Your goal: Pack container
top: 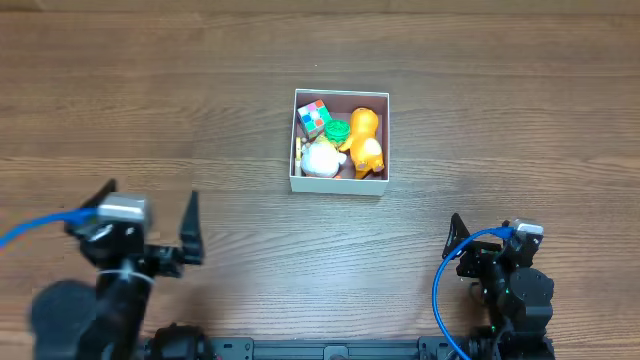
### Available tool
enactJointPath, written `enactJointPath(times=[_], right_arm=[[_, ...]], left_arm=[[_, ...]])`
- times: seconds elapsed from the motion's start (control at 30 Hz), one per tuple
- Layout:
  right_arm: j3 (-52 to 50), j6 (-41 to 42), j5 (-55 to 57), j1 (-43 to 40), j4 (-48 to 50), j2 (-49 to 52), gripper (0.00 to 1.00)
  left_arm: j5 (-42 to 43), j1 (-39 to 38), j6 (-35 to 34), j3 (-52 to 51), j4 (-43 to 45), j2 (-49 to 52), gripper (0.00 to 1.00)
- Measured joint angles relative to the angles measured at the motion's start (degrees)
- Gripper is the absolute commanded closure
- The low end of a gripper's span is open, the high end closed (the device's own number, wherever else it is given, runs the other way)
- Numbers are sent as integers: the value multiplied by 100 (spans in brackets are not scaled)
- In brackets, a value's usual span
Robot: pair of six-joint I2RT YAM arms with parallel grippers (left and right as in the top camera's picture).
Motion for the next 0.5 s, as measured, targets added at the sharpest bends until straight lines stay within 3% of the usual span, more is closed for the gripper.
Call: enactJointPath(times=[0.03,0.23,0.5], right_arm=[[-2,0,-4,0,7,0,0],[-2,-2,-2,0,9,0,0],[-2,0,-4,0,7,0,0]], left_arm=[[81,0,39,-866,715,-323,0],[470,0,109,-3589,2306,-1714,0],[553,0,111,-4924,2811,-2441,0]])
